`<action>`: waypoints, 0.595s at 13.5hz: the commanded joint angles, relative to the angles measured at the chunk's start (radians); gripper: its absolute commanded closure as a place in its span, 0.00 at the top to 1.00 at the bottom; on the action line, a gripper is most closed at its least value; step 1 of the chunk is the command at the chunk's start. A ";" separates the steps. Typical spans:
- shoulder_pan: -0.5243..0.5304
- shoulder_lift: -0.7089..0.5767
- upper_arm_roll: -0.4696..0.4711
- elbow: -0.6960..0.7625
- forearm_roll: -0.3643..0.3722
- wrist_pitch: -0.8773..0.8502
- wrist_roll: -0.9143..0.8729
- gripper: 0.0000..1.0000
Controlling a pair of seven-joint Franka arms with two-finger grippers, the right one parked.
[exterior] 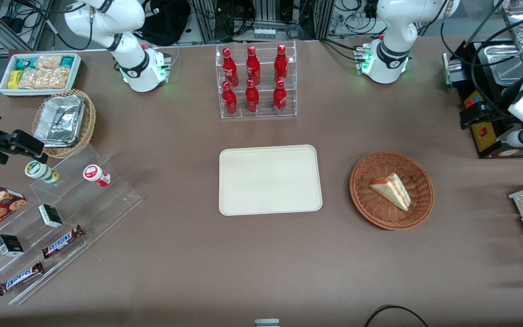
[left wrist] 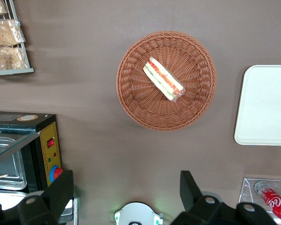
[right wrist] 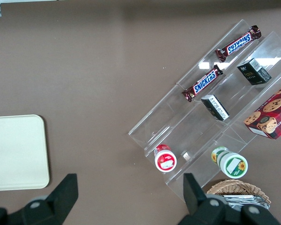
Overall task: Place sandwich from basket to tray
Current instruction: 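Move the left gripper from rest toward the wicker basket with the sandwich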
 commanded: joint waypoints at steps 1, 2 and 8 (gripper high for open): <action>-0.013 -0.017 0.004 -0.007 0.003 0.013 -0.007 1.00; -0.013 -0.018 0.002 -0.005 0.002 0.010 -0.008 1.00; -0.014 -0.031 -0.009 -0.007 0.004 0.001 -0.016 1.00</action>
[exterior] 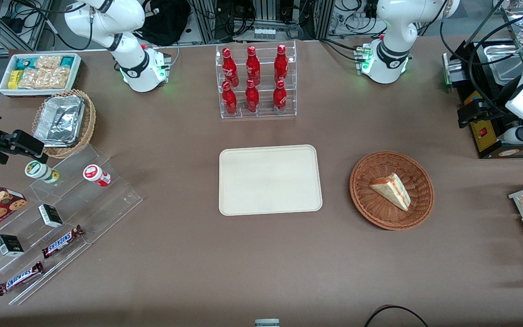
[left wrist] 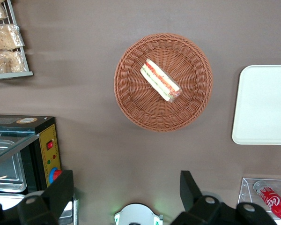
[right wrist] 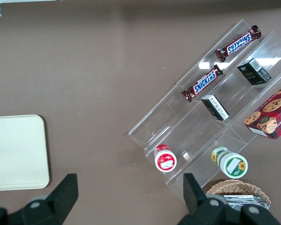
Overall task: Place sandwich from basket to tray
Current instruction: 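Move the left gripper from rest toward the wicker basket with the sandwich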
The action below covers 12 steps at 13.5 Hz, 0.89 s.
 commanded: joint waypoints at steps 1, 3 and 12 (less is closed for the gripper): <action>-0.007 -0.021 0.002 -0.007 0.006 -0.003 -0.013 1.00; -0.007 -0.021 0.002 -0.009 0.007 -0.003 -0.013 1.00; 0.025 -0.011 -0.003 -0.182 0.001 0.199 -0.015 1.00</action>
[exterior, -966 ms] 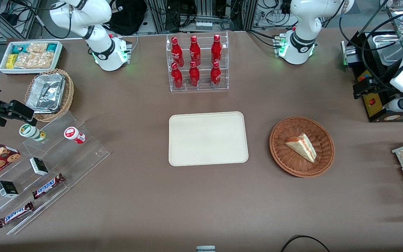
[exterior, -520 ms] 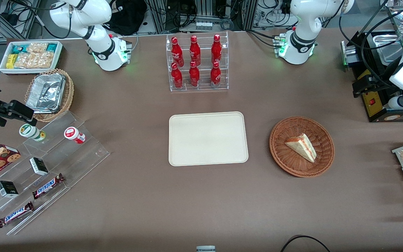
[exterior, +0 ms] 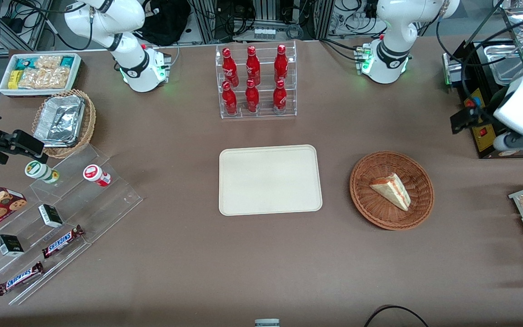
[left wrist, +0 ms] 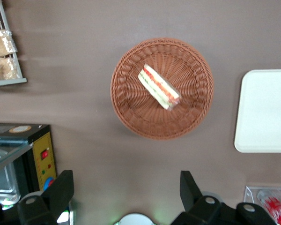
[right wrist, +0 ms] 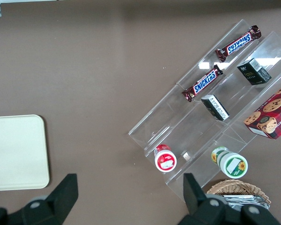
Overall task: Place sandwich from basket to tray
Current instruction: 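Move the left gripper from rest toward the wicker basket with the sandwich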
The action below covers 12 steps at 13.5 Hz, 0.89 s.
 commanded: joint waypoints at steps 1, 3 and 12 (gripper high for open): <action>0.035 -0.011 0.001 -0.101 0.000 0.112 -0.013 1.00; 0.042 0.008 0.001 -0.176 -0.010 0.233 -0.015 1.00; 0.037 0.123 0.002 -0.237 -0.008 0.442 -0.116 1.00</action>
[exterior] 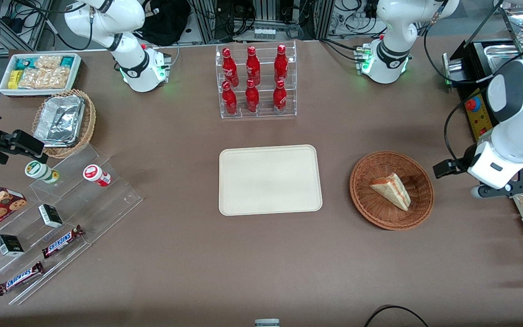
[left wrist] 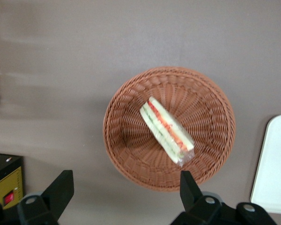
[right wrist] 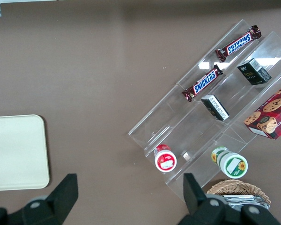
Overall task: Place sandwich from basket to tray
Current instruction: 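Lower the open left gripper over the wrapped sandwich in the basket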
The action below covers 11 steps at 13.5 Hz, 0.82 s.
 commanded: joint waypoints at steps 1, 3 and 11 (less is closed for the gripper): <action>-0.012 0.034 -0.001 -0.034 -0.004 0.087 -0.075 1.00; -0.025 0.054 -0.007 -0.055 -0.002 0.132 -0.135 1.00; -0.094 0.023 -0.006 -0.385 -0.002 0.517 -0.580 1.00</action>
